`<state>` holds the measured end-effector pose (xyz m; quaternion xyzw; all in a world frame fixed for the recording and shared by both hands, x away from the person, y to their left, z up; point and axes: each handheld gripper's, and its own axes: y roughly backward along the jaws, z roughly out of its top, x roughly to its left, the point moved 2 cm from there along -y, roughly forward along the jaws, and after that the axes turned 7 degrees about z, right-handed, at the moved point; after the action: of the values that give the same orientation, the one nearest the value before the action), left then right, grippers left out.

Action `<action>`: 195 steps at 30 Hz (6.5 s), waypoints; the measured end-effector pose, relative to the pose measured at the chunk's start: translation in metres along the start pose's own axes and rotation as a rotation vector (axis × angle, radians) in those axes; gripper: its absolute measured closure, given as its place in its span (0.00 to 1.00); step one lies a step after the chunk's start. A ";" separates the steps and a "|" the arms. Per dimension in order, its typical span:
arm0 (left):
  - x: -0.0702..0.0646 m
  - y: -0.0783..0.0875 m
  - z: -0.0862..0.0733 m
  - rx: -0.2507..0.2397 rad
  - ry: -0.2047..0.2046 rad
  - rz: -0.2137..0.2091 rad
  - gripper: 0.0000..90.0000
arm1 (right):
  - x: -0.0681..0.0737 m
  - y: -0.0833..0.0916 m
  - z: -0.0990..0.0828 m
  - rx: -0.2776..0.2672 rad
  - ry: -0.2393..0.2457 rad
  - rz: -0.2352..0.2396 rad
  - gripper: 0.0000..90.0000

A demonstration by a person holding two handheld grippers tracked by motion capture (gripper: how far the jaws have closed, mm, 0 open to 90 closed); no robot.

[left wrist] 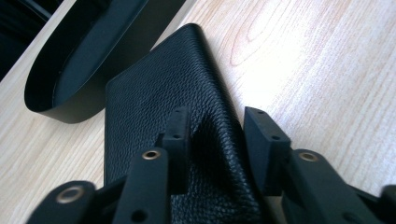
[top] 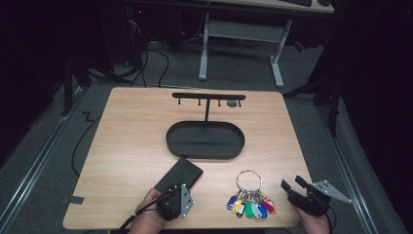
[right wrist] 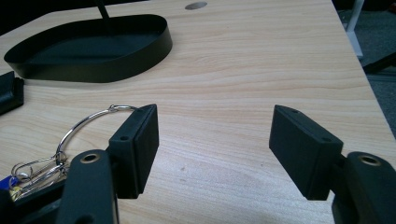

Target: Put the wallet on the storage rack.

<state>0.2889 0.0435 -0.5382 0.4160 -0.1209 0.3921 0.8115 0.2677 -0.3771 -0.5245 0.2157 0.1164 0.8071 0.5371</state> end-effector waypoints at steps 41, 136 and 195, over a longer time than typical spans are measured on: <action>0.075 0.068 -0.058 -0.233 0.438 -0.043 0.91 | 0.007 -0.028 0.018 -0.034 -0.012 0.063 0.38; 0.103 0.080 -0.058 0.123 0.394 -0.156 0.82 | 0.007 -0.020 0.018 -0.030 -0.014 0.085 0.38; 0.119 -0.067 0.094 -0.084 -0.337 -0.049 0.83 | -0.010 0.025 0.000 -0.083 -0.057 0.022 0.38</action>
<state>0.4298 0.0115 -0.4559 0.4444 -0.2614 0.2912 0.8058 0.2509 -0.3956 -0.5161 0.2175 0.0650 0.8105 0.5399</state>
